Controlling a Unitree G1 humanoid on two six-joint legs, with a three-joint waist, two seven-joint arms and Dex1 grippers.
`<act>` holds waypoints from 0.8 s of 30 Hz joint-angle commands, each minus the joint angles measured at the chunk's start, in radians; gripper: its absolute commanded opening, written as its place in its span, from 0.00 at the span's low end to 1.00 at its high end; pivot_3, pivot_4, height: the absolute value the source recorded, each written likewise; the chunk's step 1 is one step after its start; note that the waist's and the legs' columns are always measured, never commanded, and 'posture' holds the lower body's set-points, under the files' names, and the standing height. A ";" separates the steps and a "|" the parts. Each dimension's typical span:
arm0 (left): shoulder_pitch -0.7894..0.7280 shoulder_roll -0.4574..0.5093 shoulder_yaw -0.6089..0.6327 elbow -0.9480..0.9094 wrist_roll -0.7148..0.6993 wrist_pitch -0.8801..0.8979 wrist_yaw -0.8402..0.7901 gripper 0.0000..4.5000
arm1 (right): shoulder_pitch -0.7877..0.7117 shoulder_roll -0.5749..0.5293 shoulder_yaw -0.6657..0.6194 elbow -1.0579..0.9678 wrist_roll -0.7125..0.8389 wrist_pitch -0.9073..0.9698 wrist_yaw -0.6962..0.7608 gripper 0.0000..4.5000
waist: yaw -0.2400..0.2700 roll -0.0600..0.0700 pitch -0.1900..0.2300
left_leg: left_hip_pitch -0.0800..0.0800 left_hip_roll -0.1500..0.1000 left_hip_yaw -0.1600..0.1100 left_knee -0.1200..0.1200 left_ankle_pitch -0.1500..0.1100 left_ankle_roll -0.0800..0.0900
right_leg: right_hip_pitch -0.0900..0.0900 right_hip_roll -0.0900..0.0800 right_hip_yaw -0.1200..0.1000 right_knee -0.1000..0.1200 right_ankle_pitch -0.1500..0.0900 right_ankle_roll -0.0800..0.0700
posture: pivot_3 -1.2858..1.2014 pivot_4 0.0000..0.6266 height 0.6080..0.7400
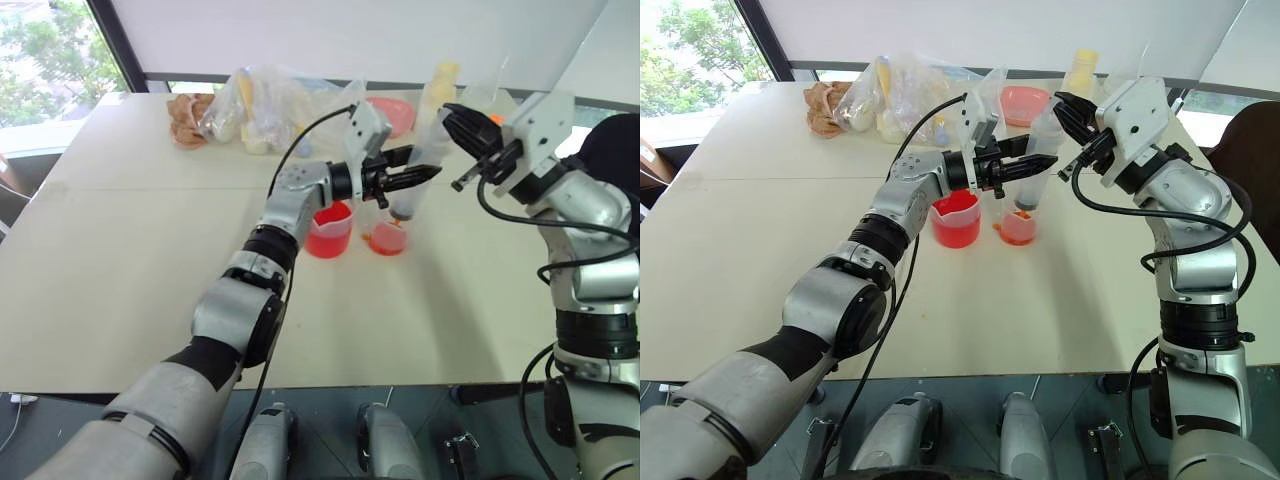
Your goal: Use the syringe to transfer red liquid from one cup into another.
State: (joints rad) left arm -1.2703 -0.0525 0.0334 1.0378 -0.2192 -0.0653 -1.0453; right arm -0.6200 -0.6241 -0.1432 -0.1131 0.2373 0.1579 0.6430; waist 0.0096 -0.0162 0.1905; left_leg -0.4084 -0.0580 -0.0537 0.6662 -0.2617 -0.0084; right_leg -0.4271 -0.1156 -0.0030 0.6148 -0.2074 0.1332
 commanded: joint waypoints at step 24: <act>-0.218 0.135 0.107 -0.313 -0.134 0.452 0.281 0.33 | 0.190 -0.241 -0.302 -0.196 0.208 0.250 0.067 0.64 | -0.014 0.001 0.001 | 0.000 0.001 -0.001 0.000 0.000 0.000 | 0.000 0.000 0.000 0.001 0.000 0.000 | 0.52 0.24 1.00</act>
State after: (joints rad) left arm -1.4224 0.0523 0.0953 0.7662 -0.3188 0.3294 -0.8057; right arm -0.4203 -0.8395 -0.4283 -0.2527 0.4069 0.3997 0.6818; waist -0.0041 -0.0155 0.1918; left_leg -0.4081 -0.0572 -0.0558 0.6661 -0.2620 -0.0079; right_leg -0.4273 -0.1151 -0.0028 0.6156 -0.2075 0.1335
